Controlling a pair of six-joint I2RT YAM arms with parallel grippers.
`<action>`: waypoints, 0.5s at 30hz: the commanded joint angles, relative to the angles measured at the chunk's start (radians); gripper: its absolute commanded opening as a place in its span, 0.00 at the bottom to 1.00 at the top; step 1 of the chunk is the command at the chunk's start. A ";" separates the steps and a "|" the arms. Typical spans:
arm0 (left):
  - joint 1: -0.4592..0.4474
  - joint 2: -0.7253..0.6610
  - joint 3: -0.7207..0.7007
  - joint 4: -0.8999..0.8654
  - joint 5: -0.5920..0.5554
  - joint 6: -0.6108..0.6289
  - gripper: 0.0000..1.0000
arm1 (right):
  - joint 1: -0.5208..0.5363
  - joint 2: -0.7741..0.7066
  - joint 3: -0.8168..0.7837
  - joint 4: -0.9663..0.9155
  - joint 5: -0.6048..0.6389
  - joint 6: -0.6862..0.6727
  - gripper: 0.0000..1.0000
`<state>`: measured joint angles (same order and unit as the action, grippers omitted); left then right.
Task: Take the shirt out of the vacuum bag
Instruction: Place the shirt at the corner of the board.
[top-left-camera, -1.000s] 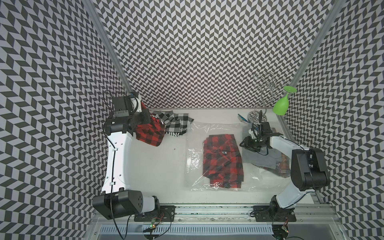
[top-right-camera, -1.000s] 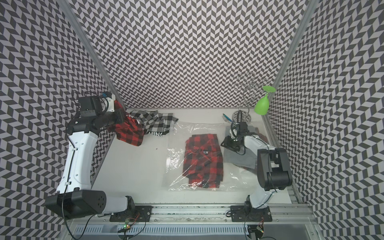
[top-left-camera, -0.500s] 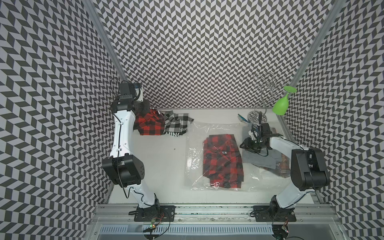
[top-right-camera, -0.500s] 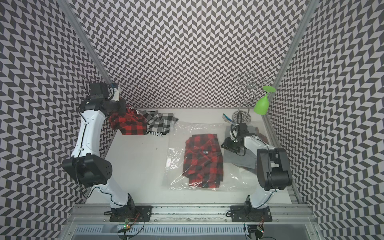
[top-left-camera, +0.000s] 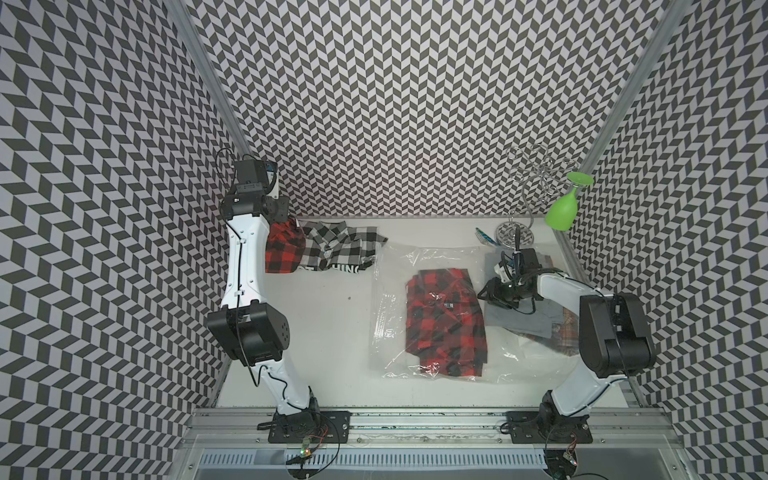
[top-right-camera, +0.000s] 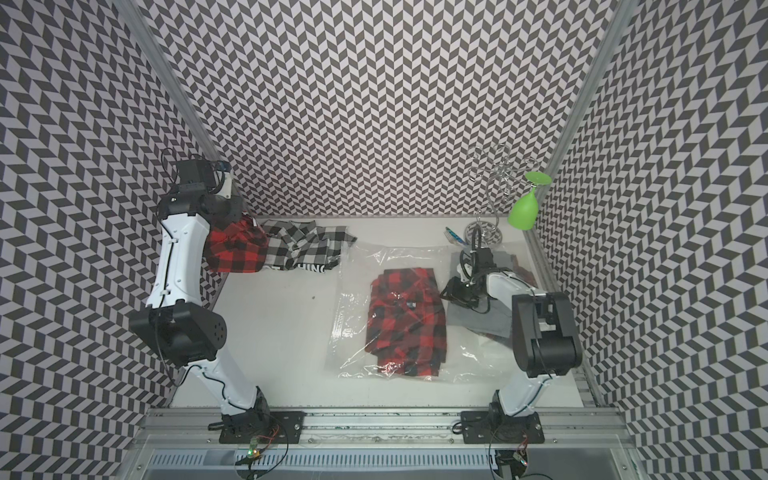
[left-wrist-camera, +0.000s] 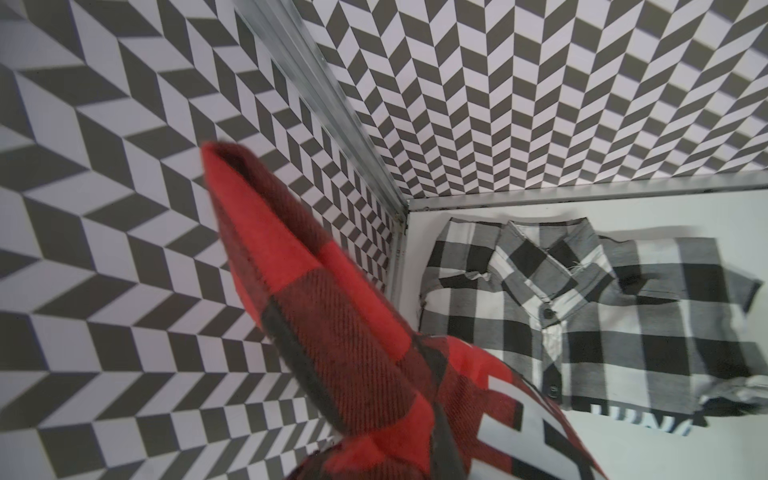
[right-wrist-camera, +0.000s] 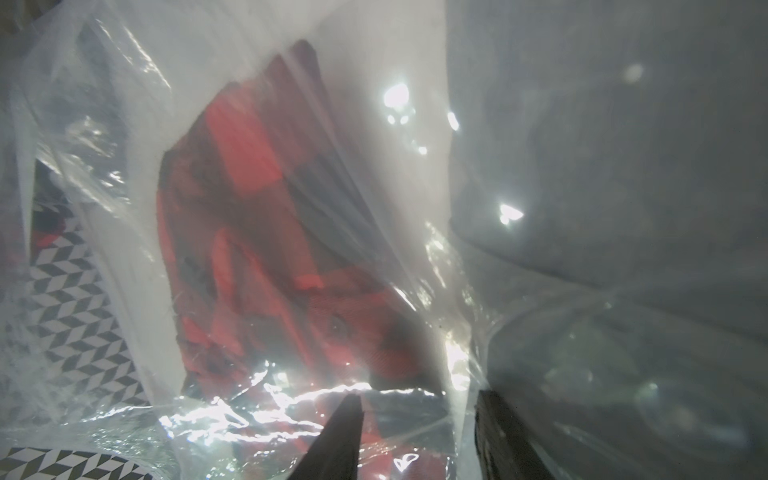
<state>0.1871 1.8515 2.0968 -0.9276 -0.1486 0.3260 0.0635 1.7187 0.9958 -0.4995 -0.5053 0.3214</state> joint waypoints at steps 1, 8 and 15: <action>-0.034 0.055 0.033 0.133 -0.024 0.155 0.00 | 0.007 0.022 -0.006 -0.025 -0.004 -0.008 0.47; -0.182 0.276 0.096 0.169 0.063 0.256 0.00 | 0.010 0.019 -0.015 -0.030 -0.014 -0.005 0.47; -0.296 0.377 0.103 0.196 0.063 0.304 0.00 | 0.010 0.013 -0.024 -0.026 -0.013 -0.006 0.46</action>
<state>-0.0998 2.2490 2.1681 -0.7872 -0.1093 0.5903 0.0696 1.7229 0.9947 -0.5121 -0.5213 0.3218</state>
